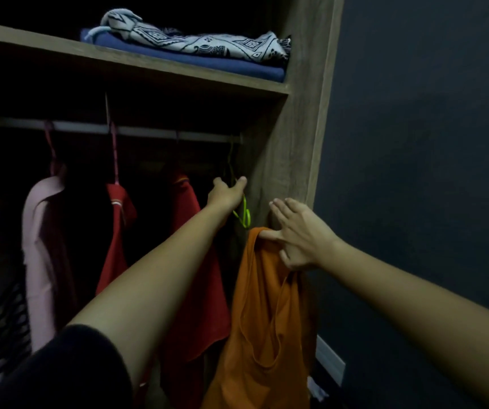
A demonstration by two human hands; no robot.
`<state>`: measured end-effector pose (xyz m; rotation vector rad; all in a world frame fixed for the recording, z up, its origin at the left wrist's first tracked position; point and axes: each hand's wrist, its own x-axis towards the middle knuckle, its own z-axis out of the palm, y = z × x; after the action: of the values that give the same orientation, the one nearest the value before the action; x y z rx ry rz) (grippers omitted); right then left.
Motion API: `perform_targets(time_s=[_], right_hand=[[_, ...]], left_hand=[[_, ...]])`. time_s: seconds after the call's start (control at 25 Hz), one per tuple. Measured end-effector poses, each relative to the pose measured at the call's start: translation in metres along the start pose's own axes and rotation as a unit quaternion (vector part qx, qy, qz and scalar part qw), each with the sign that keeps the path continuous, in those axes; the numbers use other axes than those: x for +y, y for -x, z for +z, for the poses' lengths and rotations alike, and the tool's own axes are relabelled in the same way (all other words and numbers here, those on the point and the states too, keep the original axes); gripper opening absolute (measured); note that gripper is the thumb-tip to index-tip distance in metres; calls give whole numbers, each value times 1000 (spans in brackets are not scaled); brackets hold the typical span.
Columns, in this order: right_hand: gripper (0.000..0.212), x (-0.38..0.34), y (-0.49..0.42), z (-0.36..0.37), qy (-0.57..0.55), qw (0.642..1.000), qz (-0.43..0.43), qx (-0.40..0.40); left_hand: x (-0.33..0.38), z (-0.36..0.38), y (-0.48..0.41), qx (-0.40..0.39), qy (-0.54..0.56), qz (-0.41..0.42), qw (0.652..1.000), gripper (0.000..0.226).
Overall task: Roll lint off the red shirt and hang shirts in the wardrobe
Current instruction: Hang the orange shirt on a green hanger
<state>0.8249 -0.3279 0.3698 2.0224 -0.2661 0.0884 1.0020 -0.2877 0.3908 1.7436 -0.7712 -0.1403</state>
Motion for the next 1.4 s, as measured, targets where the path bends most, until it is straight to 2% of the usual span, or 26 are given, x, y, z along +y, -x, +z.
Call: perform_targets(time_s=[0.08,0.24,0.36,0.52,0.72,0.84,0.92,1.04,1.08,1.2,1.32,1.4], right_hand=[[58,1,0,2,-8,1000,-2,9],[59,1,-2,4,-18,1000,2,15],[60,1,-1,2,-20,1000,7,8],[62,0,-2,-2,-24,1000,18,-5],[63,-2,-2,-12,-55,996,38,-51],[69,-5,-2,-27,-95,990,55,-91],[78,-11,-4,-36,-162,975,78,-131],[92,-31,-6,-61,-302,933,108,-166],[95,-36,-6,-71,-329,923,111,-167],[95,-44,-3,-97,-397,895,124,-163],[91,-38,7,-118,-504,837,150,-152],[84,-42,17,-135,-543,817,150,-125]], left_hand=[[-3,20,-6,-6,12,7,1000,77],[6,29,-11,84,-15,77,993,62],[15,19,-5,110,-29,101,988,60],[23,-14,27,85,-6,116,990,63],[12,-81,101,26,-42,156,986,66],[-5,-137,143,20,-131,194,972,62],[-25,-175,162,21,-234,196,952,58],[-61,-239,194,100,-345,190,914,49],[-72,-260,205,123,-357,195,905,46],[-94,-313,233,154,-381,216,886,57],[-106,-352,255,147,-389,241,877,60],[-109,-363,271,133,-396,272,867,57]])
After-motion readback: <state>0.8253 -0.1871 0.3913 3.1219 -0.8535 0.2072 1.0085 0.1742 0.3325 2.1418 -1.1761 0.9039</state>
